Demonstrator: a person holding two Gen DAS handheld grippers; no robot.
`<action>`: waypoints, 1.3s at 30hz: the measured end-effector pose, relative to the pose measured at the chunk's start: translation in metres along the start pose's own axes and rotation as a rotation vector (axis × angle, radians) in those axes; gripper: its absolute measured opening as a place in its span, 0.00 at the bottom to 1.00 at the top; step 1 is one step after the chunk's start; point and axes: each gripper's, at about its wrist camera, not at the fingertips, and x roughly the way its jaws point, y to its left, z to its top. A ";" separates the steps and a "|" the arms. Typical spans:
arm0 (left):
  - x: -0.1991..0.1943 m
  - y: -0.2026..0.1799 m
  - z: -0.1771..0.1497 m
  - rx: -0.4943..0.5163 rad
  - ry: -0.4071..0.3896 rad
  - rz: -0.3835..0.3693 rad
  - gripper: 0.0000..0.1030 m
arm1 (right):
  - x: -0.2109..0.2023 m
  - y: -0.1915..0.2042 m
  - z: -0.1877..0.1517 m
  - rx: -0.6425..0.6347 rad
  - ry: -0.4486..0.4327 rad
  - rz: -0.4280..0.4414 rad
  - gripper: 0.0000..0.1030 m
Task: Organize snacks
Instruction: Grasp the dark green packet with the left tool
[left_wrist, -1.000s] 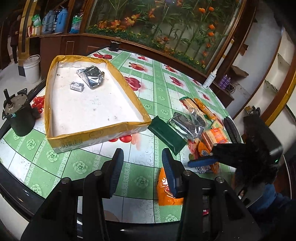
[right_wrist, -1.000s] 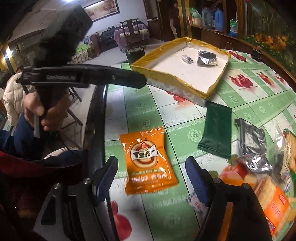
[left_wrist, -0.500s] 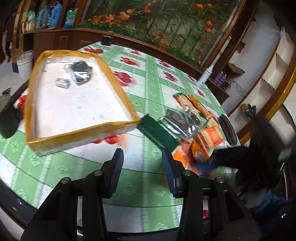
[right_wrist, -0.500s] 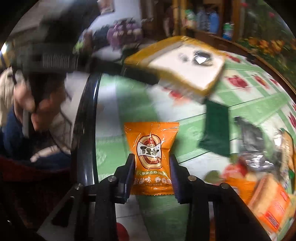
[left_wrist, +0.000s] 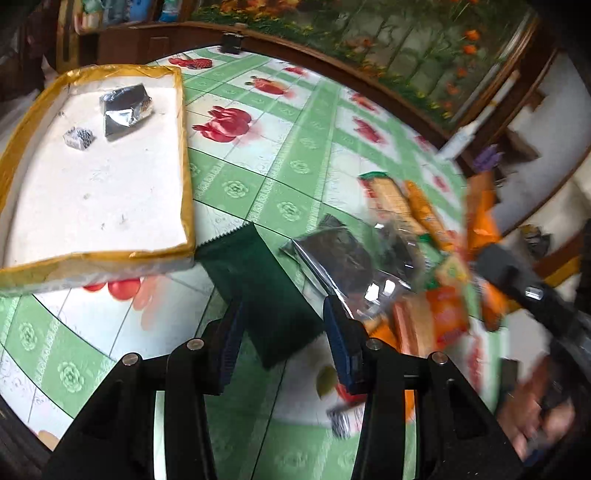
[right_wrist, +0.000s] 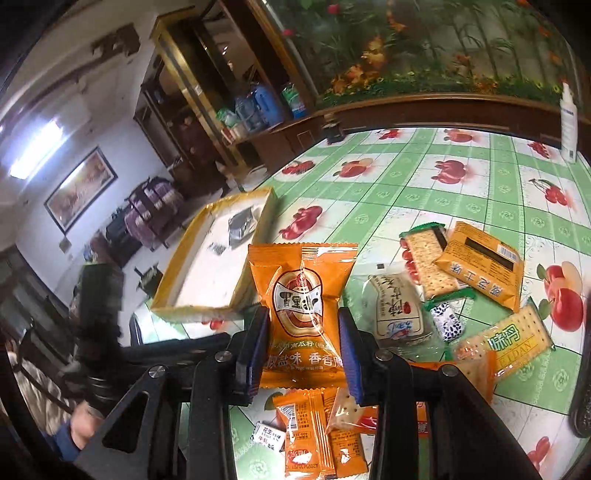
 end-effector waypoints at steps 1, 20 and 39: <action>0.004 -0.003 0.001 -0.007 -0.009 0.050 0.40 | -0.001 -0.001 0.000 0.007 -0.003 0.007 0.36; 0.000 0.012 -0.021 0.104 -0.005 -0.046 0.16 | 0.010 0.006 -0.004 0.011 0.007 0.046 0.36; 0.020 -0.046 -0.032 0.394 -0.038 0.174 0.42 | 0.008 0.007 -0.005 0.005 -0.010 0.028 0.36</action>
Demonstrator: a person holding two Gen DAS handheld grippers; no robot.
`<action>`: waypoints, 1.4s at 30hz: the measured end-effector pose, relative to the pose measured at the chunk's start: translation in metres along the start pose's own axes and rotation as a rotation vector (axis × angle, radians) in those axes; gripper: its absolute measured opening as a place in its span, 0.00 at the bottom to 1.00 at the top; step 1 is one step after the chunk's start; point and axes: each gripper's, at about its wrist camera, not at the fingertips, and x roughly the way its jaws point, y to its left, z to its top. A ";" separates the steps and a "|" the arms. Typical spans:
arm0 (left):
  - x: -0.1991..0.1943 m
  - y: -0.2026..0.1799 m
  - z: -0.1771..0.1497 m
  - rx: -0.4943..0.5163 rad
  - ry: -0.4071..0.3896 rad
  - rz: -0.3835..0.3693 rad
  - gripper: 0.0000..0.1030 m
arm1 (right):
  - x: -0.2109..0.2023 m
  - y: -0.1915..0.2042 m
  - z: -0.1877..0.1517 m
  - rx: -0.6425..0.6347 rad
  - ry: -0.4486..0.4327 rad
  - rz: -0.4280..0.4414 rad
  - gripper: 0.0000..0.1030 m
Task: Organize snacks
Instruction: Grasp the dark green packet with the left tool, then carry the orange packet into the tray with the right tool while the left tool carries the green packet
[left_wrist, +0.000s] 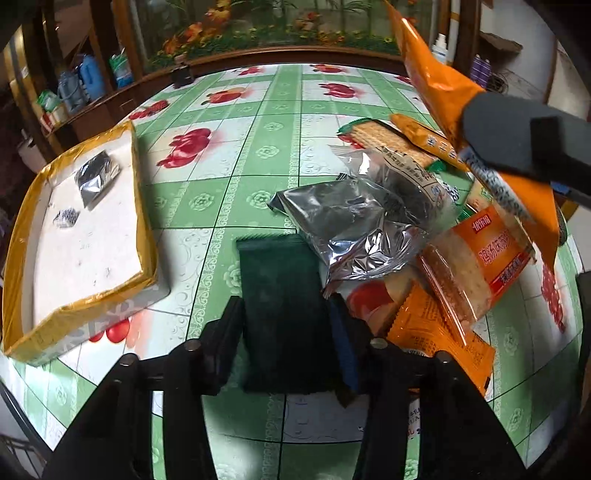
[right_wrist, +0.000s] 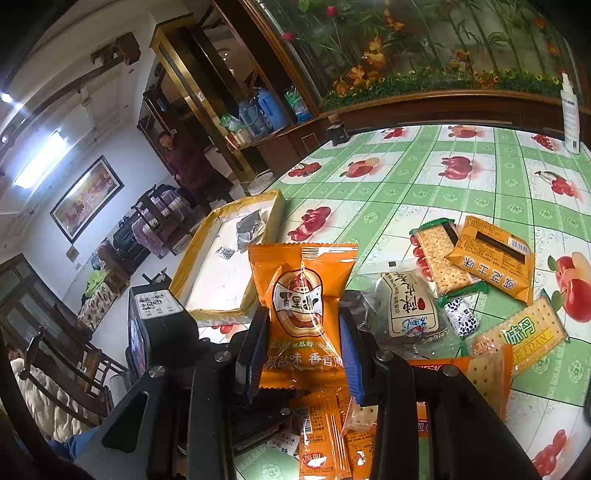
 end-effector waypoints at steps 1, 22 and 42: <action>-0.001 0.000 -0.002 0.004 -0.007 0.004 0.42 | 0.000 0.000 0.000 -0.001 -0.001 -0.002 0.36; -0.057 0.076 -0.005 -0.211 -0.133 -0.199 0.41 | 0.019 0.007 -0.003 0.014 0.024 0.008 0.36; -0.033 0.200 -0.006 -0.428 -0.201 -0.004 0.41 | 0.121 0.115 0.006 -0.069 0.105 0.096 0.36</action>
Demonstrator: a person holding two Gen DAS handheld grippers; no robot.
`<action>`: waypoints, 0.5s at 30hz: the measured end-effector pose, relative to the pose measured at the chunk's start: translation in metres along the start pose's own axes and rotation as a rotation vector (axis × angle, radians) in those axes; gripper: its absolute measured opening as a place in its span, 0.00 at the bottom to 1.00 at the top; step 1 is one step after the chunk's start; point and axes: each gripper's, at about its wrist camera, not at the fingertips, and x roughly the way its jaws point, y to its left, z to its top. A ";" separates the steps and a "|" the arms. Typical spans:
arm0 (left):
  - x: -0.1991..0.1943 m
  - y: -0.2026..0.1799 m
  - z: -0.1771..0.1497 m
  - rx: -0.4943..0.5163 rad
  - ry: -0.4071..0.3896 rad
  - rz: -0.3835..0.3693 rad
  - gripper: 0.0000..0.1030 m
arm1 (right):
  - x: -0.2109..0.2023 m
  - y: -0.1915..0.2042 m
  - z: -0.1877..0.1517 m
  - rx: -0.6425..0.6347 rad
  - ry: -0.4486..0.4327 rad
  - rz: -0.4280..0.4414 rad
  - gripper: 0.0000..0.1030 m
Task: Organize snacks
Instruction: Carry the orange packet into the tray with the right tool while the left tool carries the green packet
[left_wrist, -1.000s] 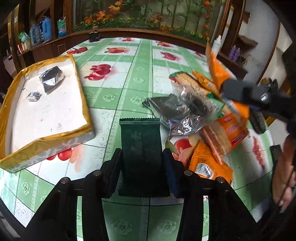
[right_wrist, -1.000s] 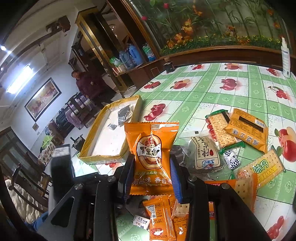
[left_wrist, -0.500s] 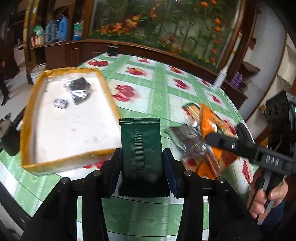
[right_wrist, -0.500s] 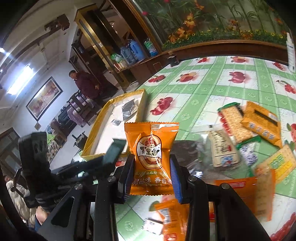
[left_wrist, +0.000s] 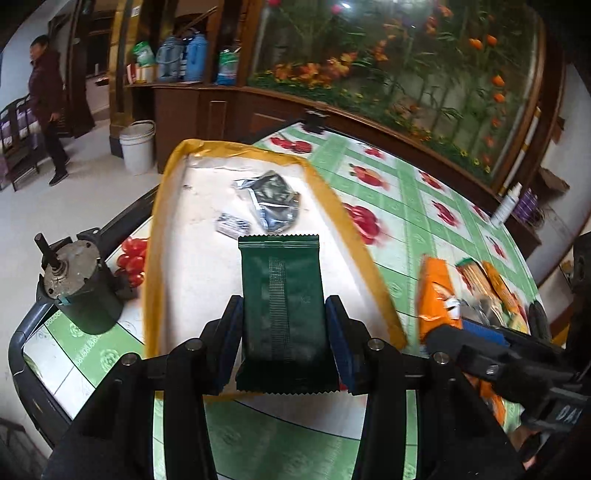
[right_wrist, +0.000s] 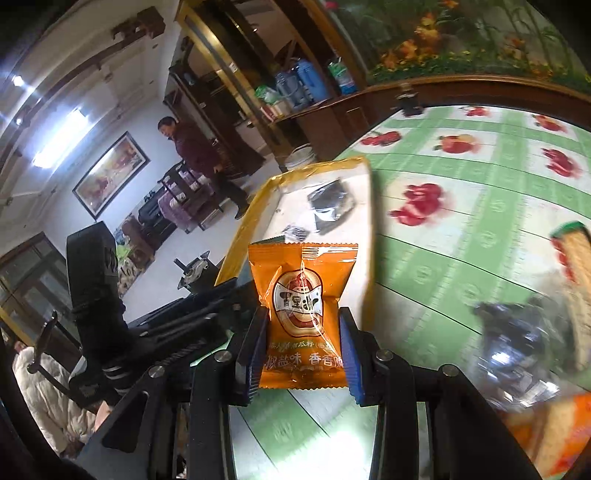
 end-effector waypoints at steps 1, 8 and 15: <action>0.002 0.004 0.001 -0.004 -0.007 0.015 0.41 | 0.007 0.003 0.002 -0.003 0.003 -0.011 0.36; 0.017 0.017 -0.002 -0.021 -0.003 0.076 0.41 | 0.046 0.005 0.015 -0.003 0.012 -0.056 0.36; 0.024 0.025 -0.001 -0.038 0.008 0.064 0.42 | 0.075 0.001 0.011 -0.013 0.070 -0.084 0.36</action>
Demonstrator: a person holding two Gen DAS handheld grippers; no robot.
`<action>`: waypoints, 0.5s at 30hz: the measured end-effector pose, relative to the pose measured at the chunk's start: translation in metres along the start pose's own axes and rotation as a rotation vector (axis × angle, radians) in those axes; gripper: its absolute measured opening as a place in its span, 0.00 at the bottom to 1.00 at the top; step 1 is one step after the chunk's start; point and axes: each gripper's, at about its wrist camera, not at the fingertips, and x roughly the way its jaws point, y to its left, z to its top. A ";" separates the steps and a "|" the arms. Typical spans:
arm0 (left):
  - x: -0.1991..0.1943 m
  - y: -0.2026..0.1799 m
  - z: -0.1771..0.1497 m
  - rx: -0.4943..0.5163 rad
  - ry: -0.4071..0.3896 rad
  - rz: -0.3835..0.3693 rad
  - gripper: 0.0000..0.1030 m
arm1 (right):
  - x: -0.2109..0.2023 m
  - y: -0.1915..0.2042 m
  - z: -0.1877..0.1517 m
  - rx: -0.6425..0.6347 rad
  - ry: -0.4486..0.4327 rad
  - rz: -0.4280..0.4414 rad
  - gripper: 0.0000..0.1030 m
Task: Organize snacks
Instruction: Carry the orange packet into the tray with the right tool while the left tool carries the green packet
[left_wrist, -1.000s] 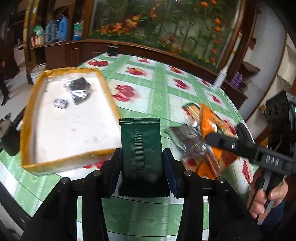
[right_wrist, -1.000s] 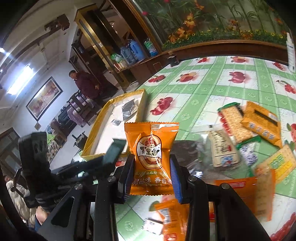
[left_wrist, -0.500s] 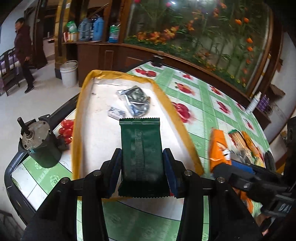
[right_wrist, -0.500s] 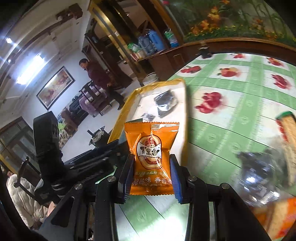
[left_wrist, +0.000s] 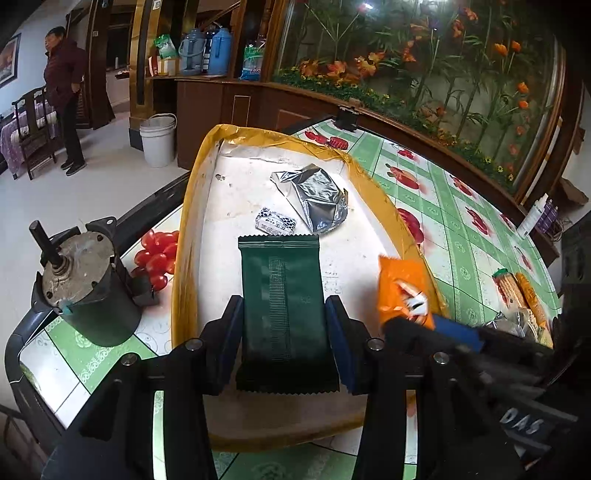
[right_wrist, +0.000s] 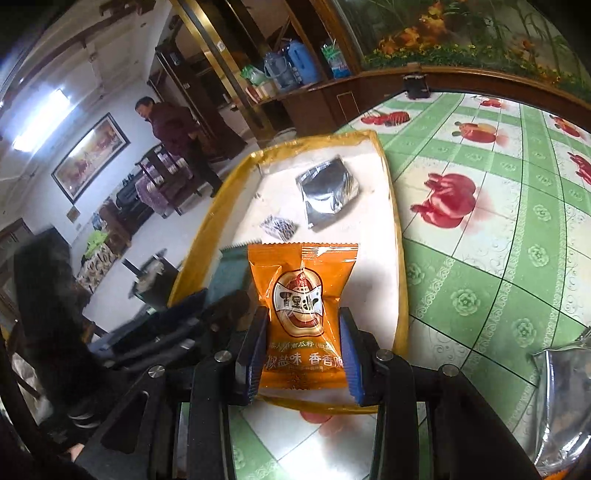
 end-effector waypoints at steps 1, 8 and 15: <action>0.001 0.001 0.000 -0.005 0.004 -0.004 0.42 | 0.003 0.000 -0.002 0.000 0.008 -0.002 0.36; 0.000 0.003 0.000 -0.010 0.001 -0.005 0.42 | 0.005 0.005 -0.006 -0.026 0.009 -0.023 0.38; 0.000 0.002 0.001 -0.003 0.004 0.004 0.42 | 0.005 0.005 -0.005 -0.037 0.006 -0.030 0.39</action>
